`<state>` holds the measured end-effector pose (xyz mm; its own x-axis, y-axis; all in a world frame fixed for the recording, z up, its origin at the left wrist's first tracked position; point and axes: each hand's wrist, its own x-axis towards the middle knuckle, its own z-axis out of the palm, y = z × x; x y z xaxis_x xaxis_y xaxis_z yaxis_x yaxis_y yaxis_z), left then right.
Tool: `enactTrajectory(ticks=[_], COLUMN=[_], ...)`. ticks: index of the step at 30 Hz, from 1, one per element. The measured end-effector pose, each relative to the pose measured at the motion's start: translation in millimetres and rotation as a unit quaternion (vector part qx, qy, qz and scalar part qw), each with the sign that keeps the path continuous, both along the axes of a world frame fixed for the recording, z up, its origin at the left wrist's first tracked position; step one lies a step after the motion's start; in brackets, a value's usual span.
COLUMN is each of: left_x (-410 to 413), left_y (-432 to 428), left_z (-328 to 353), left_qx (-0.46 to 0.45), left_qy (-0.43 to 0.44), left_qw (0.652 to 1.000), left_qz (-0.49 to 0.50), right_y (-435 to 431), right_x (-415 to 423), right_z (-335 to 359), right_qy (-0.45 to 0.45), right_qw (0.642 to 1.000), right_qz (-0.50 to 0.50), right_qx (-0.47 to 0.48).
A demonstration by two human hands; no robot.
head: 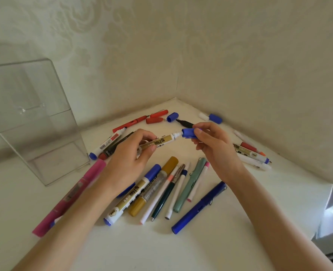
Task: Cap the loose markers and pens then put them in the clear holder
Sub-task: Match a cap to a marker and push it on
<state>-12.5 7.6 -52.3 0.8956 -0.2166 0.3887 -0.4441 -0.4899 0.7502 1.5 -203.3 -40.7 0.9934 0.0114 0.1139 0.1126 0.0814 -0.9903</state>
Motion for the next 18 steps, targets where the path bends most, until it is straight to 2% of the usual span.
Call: enactTrajectory(ticks=[4, 11, 18], left_x=[-3.6, -9.2, -14.5], left_y=[-1.3, 0.5, 2.2], left_z=[2.3, 10.0, 10.5], left_qx=[-0.001, 0.021, 0.003], left_qy=[0.000, -0.025, -0.012], left_qw=[1.000, 0.998, 0.998], left_qz=[-0.026, -0.044, -0.065], right_y=[2.2, 1.3, 6.2], right_x=[-2.2, -10.6, -13.3], right_z=[2.0, 12.1, 6.5], right_qy=[-0.029, -0.171, -0.162], right_qw=[0.999, 0.977, 0.971], right_qz=[0.017, 0.016, 0.042], right_qx=[-0.015, -0.124, -0.170])
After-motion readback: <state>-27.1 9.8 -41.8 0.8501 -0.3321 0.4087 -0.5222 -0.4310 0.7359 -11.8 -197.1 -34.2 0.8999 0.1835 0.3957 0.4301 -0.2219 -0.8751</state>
